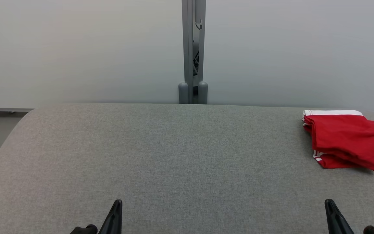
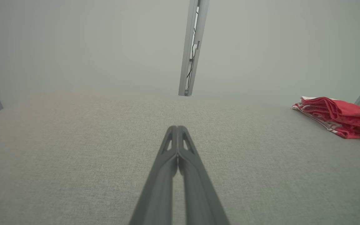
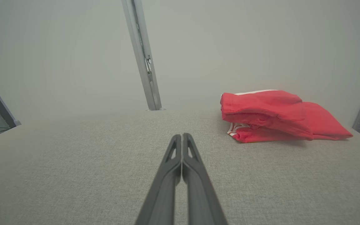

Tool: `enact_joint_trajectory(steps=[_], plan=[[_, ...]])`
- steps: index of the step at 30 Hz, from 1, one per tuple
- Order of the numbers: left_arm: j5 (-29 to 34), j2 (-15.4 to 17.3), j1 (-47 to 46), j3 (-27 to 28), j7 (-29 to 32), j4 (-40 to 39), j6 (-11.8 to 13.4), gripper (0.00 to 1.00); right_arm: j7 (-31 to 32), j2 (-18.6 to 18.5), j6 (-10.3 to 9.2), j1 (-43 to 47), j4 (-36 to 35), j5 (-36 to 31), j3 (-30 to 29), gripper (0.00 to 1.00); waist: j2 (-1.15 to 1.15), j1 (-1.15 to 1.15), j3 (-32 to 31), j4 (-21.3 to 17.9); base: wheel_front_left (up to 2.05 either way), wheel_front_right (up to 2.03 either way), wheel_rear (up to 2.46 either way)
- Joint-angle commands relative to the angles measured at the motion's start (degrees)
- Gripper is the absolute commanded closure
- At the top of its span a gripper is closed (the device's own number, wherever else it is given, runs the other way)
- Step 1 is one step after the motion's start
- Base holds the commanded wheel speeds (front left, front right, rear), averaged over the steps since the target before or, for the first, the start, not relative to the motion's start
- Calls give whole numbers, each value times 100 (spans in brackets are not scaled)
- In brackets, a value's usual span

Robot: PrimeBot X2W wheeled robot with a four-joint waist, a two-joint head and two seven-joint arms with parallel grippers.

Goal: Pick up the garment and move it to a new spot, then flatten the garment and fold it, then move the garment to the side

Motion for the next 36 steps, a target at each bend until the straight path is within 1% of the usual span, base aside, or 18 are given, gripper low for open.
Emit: enact_joint_trajectory(steps=[1,7,8,22,23,24,36], plan=[[-235,6,-120,34,41,-75,-23,100,87,-29,0,-124,-34,236,-65,100,0,0,9,-6,0,0,0],[-895,8,-288,105,152,-20,-87,100,332,-36,0,-321,66,883,-189,100,0,0,39,-26,0,0,0],[-2071,10,-599,229,347,114,-221,100,759,-49,0,-670,245,2045,-401,100,0,0,98,-65,0,0,0],[-3258,13,-911,355,545,244,-355,100,1194,-63,0,-1026,434,3212,-618,100,0,0,167,-111,0,0,0],[-3410,14,-950,371,571,261,-371,100,1250,-66,-1,-1073,458,3365,-646,100,0,0,177,-117,0,0,0],[-3410,14,-950,371,571,261,-371,100,1250,-66,-1,-1073,458,3365,-646,100,0,0,177,-117,0,0,0],[-4279,16,-1167,464,716,336,-470,100,1569,-76,-1,-1334,600,4217,-807,100,0,0,237,-157,0,0,0]])
